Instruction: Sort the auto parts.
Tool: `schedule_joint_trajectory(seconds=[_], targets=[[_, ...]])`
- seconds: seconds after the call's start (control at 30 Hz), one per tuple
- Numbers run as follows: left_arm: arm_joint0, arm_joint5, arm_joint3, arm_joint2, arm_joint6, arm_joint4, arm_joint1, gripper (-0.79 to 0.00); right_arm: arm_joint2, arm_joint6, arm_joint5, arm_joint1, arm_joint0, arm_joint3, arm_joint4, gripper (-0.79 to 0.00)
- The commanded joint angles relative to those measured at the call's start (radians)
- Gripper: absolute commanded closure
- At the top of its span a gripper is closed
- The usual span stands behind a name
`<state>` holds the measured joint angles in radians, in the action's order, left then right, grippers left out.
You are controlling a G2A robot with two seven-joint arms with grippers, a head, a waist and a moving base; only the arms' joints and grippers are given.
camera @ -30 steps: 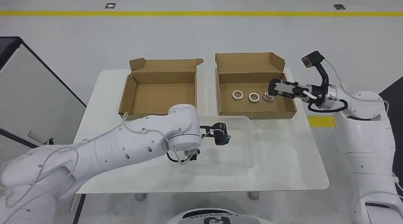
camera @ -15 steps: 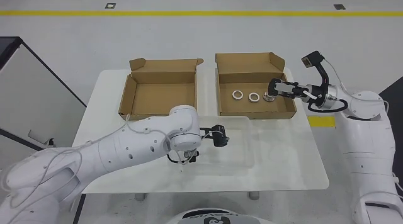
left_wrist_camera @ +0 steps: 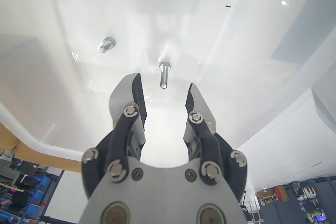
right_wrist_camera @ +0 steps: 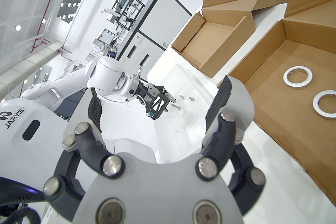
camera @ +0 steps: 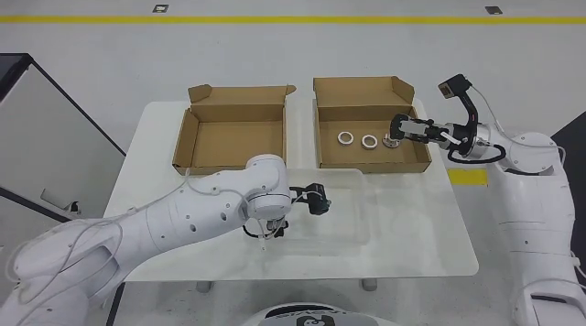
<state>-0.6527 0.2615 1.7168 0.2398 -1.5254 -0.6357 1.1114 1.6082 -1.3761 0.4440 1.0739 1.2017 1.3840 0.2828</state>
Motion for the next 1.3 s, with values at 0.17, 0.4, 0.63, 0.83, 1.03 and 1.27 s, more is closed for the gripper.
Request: schedule_joint_trajectory(seconds=[0.17,0.4,0.63,0.83,1.03,1.27], targets=[[-0.011,0.015,-0.026,0.006,0.012,0.001,0.006,-0.382,0.0,0.0,0.0,0.0,0.0,0.0,0.0,-0.785],[-0.017,0.028,-0.057,0.007,0.019,0.0,0.017,-0.372,0.0,0.0,0.0,0.0,0.0,0.0,0.0,-0.785],[-0.021,0.033,-0.088,0.008,0.016,0.002,0.028,-0.357,0.0,0.0,0.0,0.0,0.0,0.0,0.0,-0.785],[-0.026,0.035,-0.101,0.012,0.019,0.003,0.034,-0.209,0.0,0.0,0.0,0.0,0.0,0.0,0.0,-0.785],[-0.029,0.043,-0.111,0.018,0.024,0.0,0.038,0.0,0.0,0.0,0.0,0.0,0.0,0.0,0.0,-0.785],[-0.021,0.065,-0.039,0.077,0.034,0.046,0.022,0.0,0.0,0.0,0.0,0.0,0.0,0.0,0.0,-0.785]])
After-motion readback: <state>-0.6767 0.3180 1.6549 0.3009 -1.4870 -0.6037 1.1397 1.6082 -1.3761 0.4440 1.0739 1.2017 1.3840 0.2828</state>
